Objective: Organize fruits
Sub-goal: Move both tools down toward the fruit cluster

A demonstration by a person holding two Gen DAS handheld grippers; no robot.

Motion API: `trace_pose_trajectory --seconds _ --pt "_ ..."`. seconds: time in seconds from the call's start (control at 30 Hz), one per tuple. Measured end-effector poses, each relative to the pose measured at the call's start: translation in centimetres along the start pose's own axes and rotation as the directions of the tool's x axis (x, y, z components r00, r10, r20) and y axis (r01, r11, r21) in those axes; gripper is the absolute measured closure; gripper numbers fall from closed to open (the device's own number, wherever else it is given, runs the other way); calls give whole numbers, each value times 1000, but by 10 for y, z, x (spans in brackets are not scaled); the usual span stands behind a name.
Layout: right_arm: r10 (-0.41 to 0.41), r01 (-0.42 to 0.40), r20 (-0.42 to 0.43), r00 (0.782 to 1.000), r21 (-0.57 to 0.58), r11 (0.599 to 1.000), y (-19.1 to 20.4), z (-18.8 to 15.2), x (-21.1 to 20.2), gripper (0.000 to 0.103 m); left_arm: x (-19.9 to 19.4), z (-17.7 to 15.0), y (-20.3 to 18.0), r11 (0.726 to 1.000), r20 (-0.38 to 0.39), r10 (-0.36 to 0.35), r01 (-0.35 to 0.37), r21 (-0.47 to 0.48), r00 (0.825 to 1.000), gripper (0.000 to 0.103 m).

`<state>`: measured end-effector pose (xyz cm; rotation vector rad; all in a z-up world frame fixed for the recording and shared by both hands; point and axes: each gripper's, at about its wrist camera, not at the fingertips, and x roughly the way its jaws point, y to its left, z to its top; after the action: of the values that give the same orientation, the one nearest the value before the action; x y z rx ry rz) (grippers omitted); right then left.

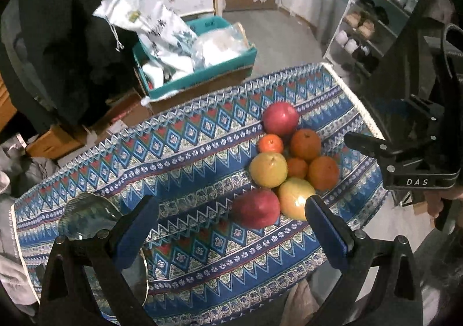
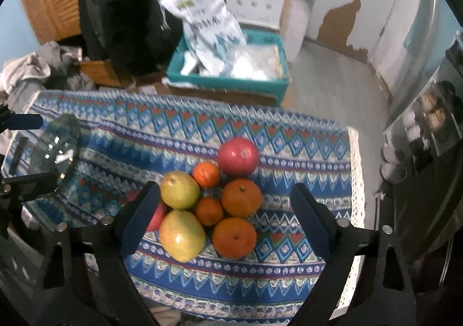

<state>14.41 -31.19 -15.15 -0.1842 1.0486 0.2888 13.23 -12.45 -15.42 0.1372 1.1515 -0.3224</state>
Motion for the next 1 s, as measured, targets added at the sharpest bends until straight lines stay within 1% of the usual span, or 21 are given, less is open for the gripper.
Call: trace_pose_trajectory --seconds 0.2,0.37,0.5,0.6,0.73,0.9,1.0 --pt "4 -2 -97 995 16 1000 -13 -16 36 12 41 -2 1 1000 -78 -9 7 -24 997 1" --pt "4 4 -174 985 45 999 -23 -28 66 12 78 -7 0 998 -154 -10 0 -63 988 1" --pt "17 -7 -221 975 47 999 -29 -39 88 13 97 -8 1 995 -172 -15 -2 -97 985 1" --pt "22 -8 -255 967 56 998 -32 -46 100 14 109 -10 0 992 -189 -35 12 -123 981 1" --pt "50 -32 -279 959 72 997 -37 -52 112 14 123 -14 -5 992 -219 -41 13 -127 975 1" --pt "70 -47 -310 948 81 996 -39 -59 125 14 138 -17 -4 986 -239 -66 26 -166 969 1" --pt "74 -51 -323 943 79 996 -41 -61 131 16 144 -16 -4 984 -237 -75 33 -177 969 1"
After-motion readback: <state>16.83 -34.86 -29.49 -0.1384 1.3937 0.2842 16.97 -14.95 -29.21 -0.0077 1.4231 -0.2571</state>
